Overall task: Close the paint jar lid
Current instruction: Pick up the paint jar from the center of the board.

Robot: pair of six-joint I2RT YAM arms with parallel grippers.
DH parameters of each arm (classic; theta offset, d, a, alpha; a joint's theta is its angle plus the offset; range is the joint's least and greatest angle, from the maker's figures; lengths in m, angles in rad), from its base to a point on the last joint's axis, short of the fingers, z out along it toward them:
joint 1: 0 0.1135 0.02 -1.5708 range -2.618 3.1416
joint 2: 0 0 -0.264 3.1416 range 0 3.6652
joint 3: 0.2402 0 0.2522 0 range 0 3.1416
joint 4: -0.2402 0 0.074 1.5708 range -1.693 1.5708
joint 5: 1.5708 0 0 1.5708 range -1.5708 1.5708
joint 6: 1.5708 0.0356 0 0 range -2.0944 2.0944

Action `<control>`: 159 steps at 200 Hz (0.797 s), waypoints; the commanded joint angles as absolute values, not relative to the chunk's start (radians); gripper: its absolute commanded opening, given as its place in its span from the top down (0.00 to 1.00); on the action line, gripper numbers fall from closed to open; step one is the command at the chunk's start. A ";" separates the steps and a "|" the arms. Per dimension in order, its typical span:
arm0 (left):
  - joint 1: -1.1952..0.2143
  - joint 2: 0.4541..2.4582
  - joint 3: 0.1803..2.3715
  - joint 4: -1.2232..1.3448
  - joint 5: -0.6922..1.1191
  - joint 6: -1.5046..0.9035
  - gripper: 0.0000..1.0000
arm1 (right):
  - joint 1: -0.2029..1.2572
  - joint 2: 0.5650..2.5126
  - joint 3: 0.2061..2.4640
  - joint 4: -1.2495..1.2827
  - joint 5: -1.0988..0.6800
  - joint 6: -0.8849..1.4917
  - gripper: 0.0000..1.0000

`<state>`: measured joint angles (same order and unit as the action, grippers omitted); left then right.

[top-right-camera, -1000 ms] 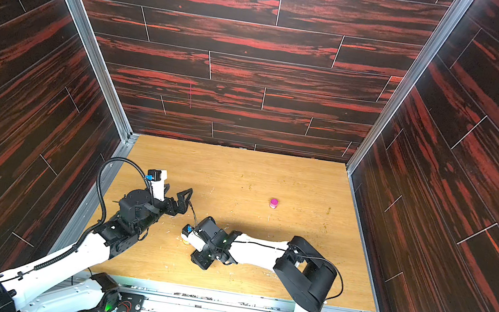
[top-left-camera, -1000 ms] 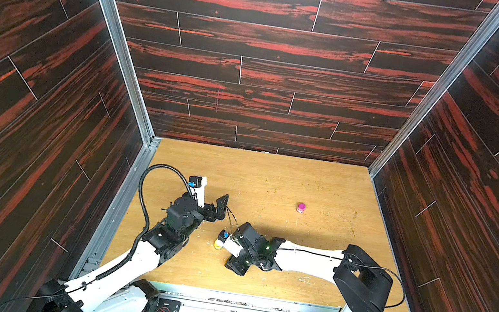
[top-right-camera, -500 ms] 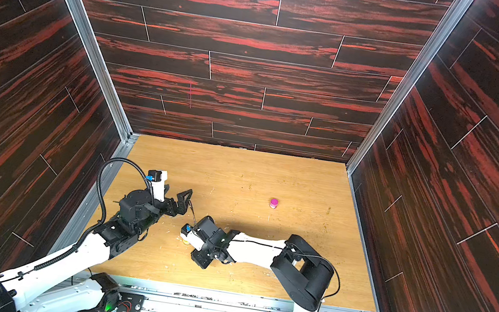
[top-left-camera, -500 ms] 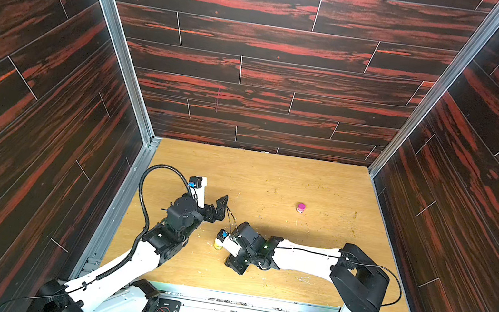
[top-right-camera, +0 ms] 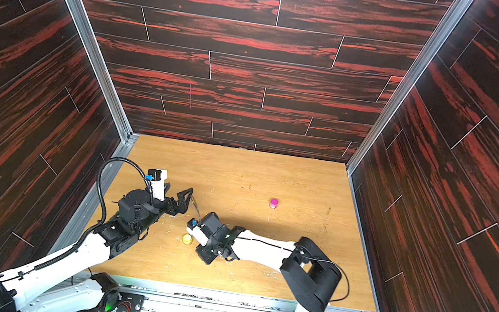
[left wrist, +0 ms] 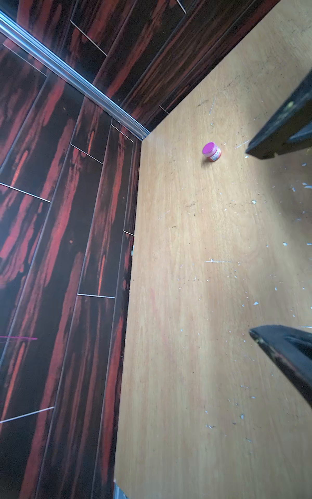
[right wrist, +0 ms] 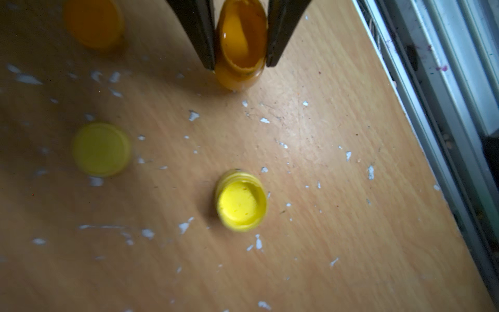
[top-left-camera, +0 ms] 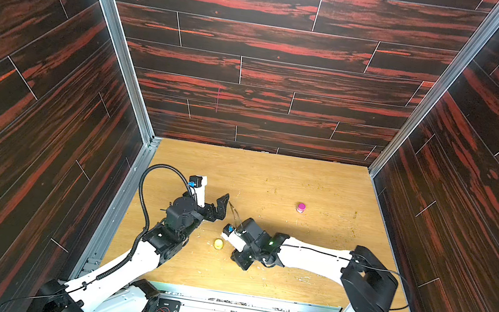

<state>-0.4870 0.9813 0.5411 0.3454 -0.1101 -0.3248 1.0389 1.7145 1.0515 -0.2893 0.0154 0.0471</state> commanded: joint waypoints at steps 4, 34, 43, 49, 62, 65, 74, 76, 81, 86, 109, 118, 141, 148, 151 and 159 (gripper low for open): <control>-0.479 0.994 0.558 0.436 -0.073 -0.314 0.00 | 0.976 1.641 1.095 -0.353 0.025 0.074 0.75; -0.477 1.029 0.572 0.539 -0.004 -0.315 0.00 | 0.878 1.605 1.154 -0.442 0.008 0.071 0.75; -0.477 1.045 0.578 0.580 0.032 -0.312 0.00 | 0.851 1.597 1.182 -0.475 0.005 0.065 0.75; -0.476 1.060 0.583 0.606 0.066 -0.309 0.00 | 0.830 1.592 1.199 -0.497 0.005 0.062 0.75; -0.474 1.094 0.590 0.685 0.151 -0.302 0.00 | 0.778 1.585 1.254 -0.547 -0.011 0.060 0.75; -0.474 1.104 0.591 0.707 0.167 -0.302 0.00 | 0.766 1.584 1.267 -0.560 -0.017 0.058 0.75; -0.474 1.136 0.589 0.784 0.225 -0.296 0.00 | 0.731 1.582 1.309 -0.595 -0.036 0.058 0.75; -0.474 1.144 0.589 0.803 0.237 -0.294 0.00 | 0.724 1.582 1.319 -0.603 -0.040 0.058 0.75; -0.474 1.162 0.587 0.846 0.268 -0.285 0.00 | 0.705 1.581 1.344 -0.622 -0.056 0.057 0.75; -0.474 1.183 0.586 0.889 0.293 -0.276 0.00 | 0.686 1.584 1.373 -0.645 -0.074 0.059 0.75; -0.474 1.267 0.601 0.969 0.360 -0.224 0.02 | 0.629 1.611 1.508 -0.753 -0.137 0.057 0.75; -0.474 1.290 0.607 0.973 0.387 -0.193 0.03 | 0.619 1.627 1.562 -0.794 -0.148 0.055 0.75; -0.475 1.345 0.609 1.007 0.440 -0.130 0.05 | 0.598 1.669 1.676 -0.876 -0.188 0.064 0.75; -0.476 1.362 0.605 1.031 0.446 -0.123 0.05 | 0.595 1.681 1.702 -0.892 -0.203 0.067 0.75; -0.476 1.369 0.603 1.042 0.447 -0.121 0.05 | 0.594 1.684 1.713 -0.898 -0.211 0.068 0.74; -0.479 1.389 0.601 1.065 0.459 -0.104 0.06 | 0.593 1.697 1.739 -0.916 -0.235 0.071 0.74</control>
<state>-0.4778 1.3540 0.5838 0.9379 0.3763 -0.1852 0.5983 1.6455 1.6745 -0.7818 -0.1436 0.0601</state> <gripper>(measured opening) 0.950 0.285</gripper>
